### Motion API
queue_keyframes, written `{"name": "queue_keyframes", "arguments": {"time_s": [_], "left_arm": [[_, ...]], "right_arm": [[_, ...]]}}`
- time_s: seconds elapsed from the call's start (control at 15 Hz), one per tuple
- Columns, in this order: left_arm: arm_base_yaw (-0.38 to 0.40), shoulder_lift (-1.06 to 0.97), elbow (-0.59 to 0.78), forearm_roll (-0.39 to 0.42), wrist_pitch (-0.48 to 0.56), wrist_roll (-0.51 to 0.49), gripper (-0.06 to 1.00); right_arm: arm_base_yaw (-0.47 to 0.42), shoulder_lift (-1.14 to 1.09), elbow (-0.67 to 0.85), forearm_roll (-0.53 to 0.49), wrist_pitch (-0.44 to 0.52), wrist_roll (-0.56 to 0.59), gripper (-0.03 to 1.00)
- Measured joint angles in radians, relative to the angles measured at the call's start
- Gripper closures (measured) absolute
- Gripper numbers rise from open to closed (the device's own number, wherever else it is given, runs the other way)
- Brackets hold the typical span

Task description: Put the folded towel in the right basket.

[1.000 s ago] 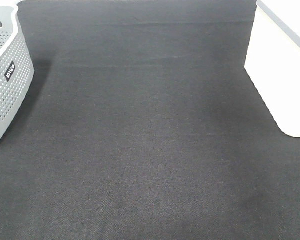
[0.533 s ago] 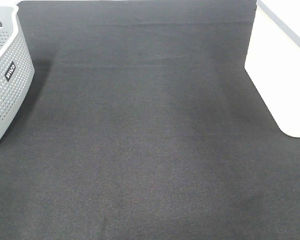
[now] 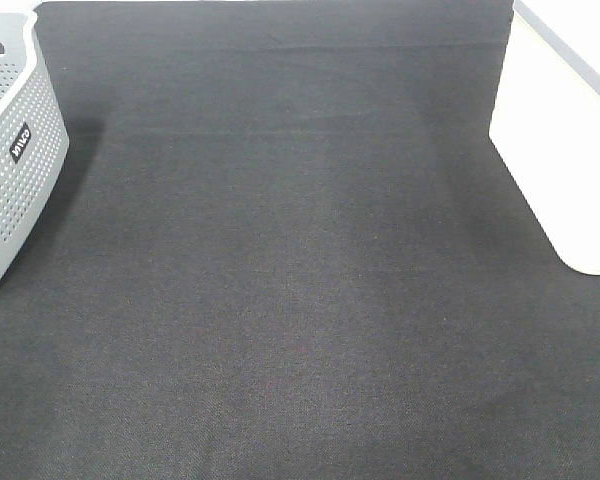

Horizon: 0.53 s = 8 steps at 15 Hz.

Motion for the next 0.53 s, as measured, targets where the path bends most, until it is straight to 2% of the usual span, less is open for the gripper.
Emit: {"name": "queue_keyframes", "arguments": {"time_s": [0.07, 0.27, 0.33, 0.53], "left_arm": [[0.0, 0.0, 0.0, 0.0, 0.0, 0.0, 0.06], [0.0, 0.0, 0.0, 0.0, 0.0, 0.0, 0.06], [0.0, 0.0, 0.0, 0.0, 0.0, 0.0, 0.06], [0.0, 0.0, 0.0, 0.0, 0.0, 0.0, 0.06]], "right_arm": [[0.0, 0.0, 0.0, 0.0, 0.0, 0.0, 0.2], [0.0, -0.188, 0.21, -0.023, 0.0, 0.022, 0.2], [0.0, -0.301, 0.314, -0.053, 0.0, 0.042, 0.2], [0.0, -0.528, 0.474, -0.147, 0.002, 0.092, 0.2]]}}
